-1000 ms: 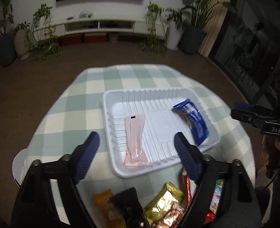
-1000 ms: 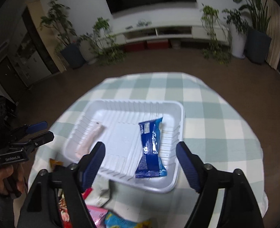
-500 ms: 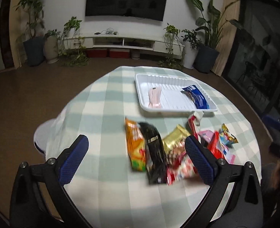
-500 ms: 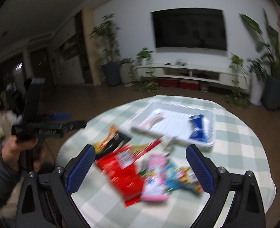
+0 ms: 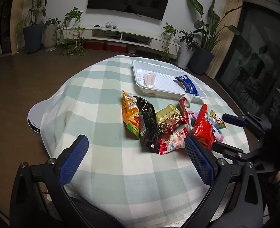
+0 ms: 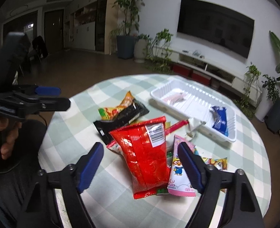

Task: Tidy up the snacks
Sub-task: 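Grasp the red chip bag with the right tool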

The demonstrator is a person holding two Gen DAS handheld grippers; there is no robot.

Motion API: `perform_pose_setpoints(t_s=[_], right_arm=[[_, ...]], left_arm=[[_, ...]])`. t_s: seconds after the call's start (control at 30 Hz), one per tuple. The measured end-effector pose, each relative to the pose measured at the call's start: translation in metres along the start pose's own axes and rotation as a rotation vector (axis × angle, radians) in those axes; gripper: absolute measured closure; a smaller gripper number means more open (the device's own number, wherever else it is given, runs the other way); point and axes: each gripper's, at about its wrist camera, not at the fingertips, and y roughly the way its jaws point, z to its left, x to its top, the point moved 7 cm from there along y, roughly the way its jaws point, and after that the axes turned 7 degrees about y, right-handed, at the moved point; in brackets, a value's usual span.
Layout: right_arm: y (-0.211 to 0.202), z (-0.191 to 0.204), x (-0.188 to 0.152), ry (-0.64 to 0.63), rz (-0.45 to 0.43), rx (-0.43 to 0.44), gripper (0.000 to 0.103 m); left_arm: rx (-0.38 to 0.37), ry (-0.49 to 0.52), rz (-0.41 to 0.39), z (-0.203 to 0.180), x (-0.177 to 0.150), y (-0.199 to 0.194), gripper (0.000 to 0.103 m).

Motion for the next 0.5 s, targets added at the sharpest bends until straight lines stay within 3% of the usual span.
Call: perform_pose_setpoints(t_s=[0.27, 0.5], right_arm=[[0.027, -0.006, -0.014, -0.021, 0.104, -0.011, 0.043], [0.029, -0.006, -0.018, 0.003, 0.118, 0.020, 0.062]], left_arm=[[-0.020, 0.003, 0.000, -0.005, 0.002, 0.006, 0.002], [-0.031, 0.012, 0.011, -0.006, 0.004, 0.009, 0.013]])
